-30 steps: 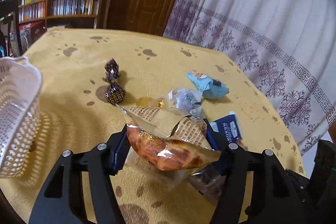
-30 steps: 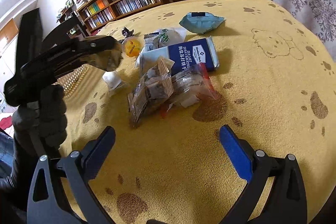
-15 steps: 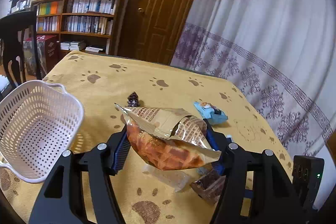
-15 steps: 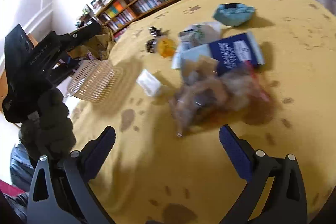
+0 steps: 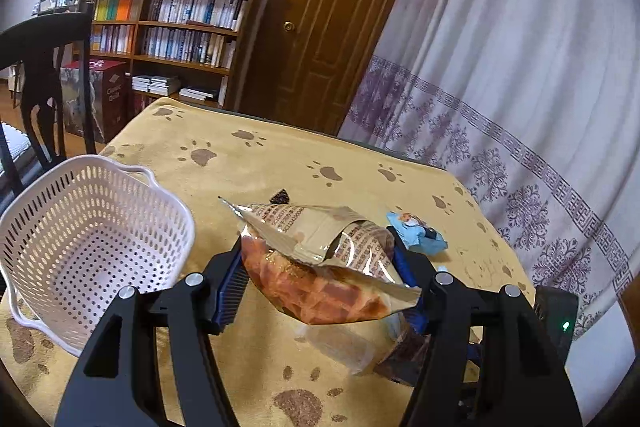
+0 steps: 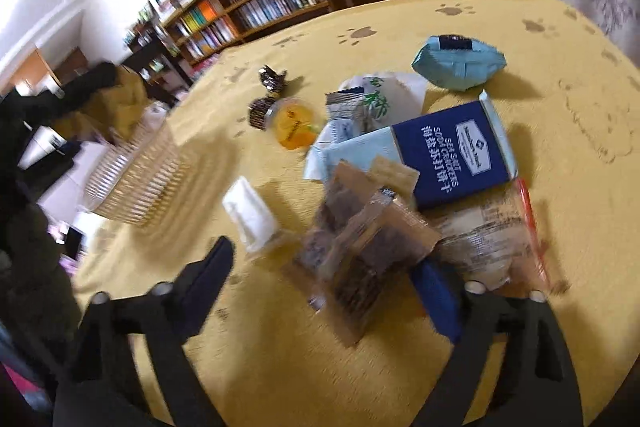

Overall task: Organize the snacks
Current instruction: 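Move chip bag to basket with left gripper while right gripper grasps brown-snack bag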

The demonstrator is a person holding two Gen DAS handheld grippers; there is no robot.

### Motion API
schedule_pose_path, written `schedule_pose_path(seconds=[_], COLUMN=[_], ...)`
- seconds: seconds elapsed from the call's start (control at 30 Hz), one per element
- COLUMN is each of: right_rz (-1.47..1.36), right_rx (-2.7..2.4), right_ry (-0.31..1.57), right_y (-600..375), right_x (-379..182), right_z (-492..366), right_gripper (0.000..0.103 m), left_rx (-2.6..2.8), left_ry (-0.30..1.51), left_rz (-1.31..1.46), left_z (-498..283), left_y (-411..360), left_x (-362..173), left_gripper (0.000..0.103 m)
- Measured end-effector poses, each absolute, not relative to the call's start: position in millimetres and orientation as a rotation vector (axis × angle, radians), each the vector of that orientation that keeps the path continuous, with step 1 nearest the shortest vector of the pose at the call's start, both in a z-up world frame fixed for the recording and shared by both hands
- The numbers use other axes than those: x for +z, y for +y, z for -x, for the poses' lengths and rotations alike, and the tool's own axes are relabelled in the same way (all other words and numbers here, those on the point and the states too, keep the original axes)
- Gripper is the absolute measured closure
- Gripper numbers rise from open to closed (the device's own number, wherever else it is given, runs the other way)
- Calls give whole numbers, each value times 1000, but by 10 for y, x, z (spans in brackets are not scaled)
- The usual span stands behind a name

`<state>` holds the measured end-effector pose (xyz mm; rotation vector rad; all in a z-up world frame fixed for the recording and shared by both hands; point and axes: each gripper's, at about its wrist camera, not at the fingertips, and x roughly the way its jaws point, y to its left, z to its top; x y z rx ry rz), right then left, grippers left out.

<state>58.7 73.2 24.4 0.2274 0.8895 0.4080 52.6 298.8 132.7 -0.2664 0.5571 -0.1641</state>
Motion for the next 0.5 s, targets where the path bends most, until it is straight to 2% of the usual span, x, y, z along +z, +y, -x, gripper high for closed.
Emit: schedule_pose_path(seconds=[0.1, 0.17, 0.5], right_rz=[-134, -79, 20], right_rx=[347, 297, 203], right_ry=[899, 897, 880], right_y=[872, 955, 1115], right_x=[201, 170, 127], right_z=[-625, -628, -668], right_gripper=[39, 42, 42], left_rx=[-145, -132, -7], left_ry=[555, 551, 483], left_rz=[273, 276, 273], left_z=[-536, -539, -482], left_y=[3030, 3069, 3372], left_x=[1332, 1350, 1530], left_gripper=[38, 38, 38])
